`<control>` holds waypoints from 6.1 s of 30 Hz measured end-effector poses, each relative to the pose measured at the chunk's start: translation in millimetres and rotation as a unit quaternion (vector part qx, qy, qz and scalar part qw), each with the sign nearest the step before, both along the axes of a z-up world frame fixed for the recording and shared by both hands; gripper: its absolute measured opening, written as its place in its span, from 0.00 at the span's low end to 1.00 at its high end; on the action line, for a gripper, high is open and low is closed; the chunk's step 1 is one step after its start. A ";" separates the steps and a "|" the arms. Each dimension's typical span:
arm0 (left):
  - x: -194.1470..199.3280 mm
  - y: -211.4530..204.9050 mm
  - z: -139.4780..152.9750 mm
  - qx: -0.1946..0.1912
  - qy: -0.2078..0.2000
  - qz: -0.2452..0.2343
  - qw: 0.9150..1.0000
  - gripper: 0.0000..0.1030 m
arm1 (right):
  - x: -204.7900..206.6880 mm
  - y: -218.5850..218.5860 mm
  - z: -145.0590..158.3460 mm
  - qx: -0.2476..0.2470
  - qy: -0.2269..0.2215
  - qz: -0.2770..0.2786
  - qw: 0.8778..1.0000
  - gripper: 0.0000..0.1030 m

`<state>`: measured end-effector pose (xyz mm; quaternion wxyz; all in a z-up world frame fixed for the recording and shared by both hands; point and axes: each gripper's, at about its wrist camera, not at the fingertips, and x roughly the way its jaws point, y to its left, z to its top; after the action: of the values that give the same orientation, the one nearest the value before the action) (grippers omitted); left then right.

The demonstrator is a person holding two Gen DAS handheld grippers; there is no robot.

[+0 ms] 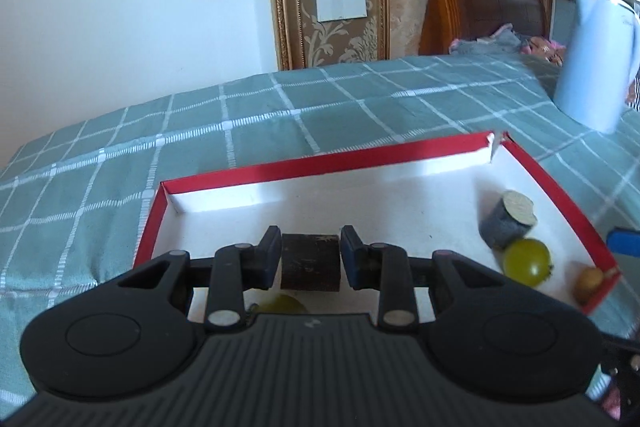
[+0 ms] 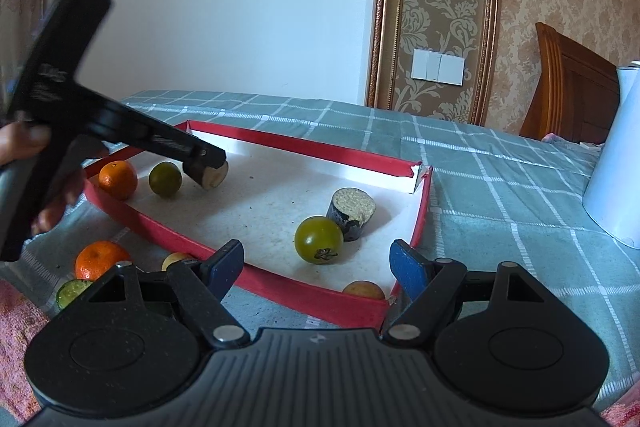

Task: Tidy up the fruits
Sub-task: 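Carry the log piece into the red box and open the left gripper, then withdraw the left gripper from the box, then close the right gripper on the dark green round fruit, then carry the dark green fruit into the red box and open the right gripper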

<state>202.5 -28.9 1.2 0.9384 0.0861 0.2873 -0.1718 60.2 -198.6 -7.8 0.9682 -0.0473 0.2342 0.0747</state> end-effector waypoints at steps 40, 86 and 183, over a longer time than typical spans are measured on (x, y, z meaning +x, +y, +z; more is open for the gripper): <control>-150.0 83.9 5.3 -0.032 -0.076 0.209 0.974 0.78 | -8.1 10.9 -6.7 -0.033 -0.028 0.006 0.999 0.83; -135.7 120.3 -31.7 -0.138 0.024 0.201 0.970 1.00 | -24.8 53.4 -16.7 0.041 0.064 0.138 0.988 0.28; -196.1 -1.1 -8.1 -0.056 -0.002 0.210 0.976 0.83 | -1.9 -22.3 20.1 0.122 -0.053 -0.020 0.991 0.76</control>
<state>6.5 -30.1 -6.9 0.9574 -0.0288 0.2872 0.0130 58.3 -221.0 12.2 0.9790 0.0720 0.1723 0.0812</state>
